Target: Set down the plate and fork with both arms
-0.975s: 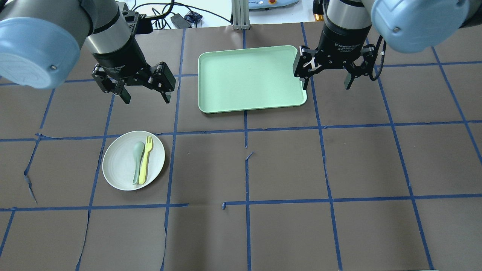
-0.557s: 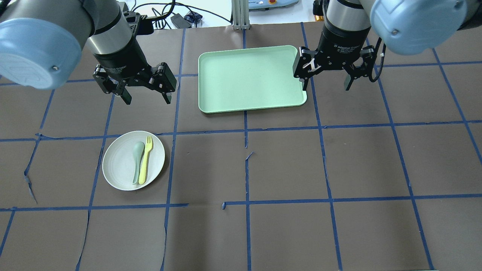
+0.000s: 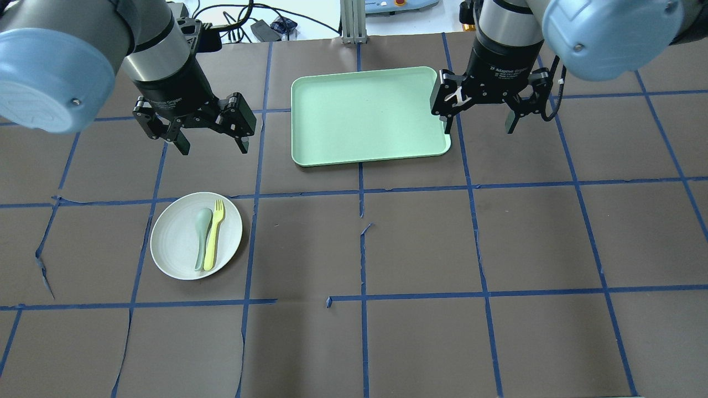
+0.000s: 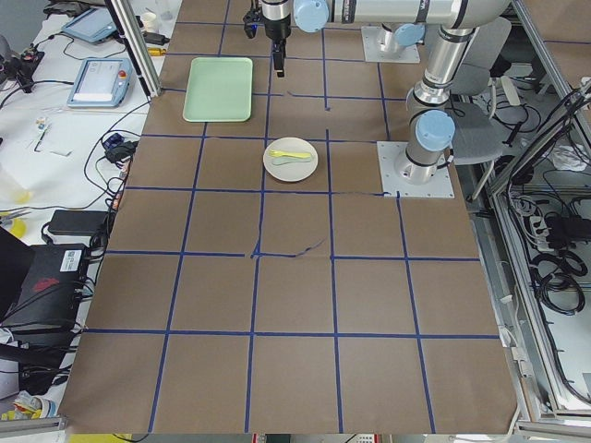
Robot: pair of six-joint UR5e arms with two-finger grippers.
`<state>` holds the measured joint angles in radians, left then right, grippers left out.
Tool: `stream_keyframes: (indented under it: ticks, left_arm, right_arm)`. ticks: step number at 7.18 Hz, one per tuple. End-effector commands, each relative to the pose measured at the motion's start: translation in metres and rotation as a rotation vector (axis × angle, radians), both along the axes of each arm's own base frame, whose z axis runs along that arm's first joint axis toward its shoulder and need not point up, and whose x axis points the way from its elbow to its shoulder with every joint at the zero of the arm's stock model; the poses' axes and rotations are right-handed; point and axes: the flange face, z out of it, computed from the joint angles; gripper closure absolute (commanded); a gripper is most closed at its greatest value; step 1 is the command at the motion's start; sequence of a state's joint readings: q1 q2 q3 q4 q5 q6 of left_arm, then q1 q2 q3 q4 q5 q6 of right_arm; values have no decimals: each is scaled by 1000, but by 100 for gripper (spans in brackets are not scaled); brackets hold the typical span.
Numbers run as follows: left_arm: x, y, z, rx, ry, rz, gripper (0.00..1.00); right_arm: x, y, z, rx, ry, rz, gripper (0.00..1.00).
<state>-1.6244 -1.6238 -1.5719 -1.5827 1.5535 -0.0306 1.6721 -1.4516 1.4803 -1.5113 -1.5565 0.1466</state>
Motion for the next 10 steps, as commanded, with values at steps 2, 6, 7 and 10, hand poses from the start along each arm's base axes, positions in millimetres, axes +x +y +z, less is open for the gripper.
stream_keyframes:
  ticks: [2, 6, 7, 10]
  left_arm:
    - [0, 0, 0, 0, 3, 2, 0]
    - [20, -10, -15, 26, 1, 27, 0]
    - [81, -22, -34, 53, 14, 106, 0]
    - [181, -13, -121, 10, 21, 134, 0]
  right_arm:
    - [0, -1, -3, 4, 1, 2, 0]
    - [1, -5, -10, 14, -1, 14, 0]
    - [1, -8, -18, 30, 1, 10, 0]
    - [0, -6, -30, 53, 5, 10, 0]
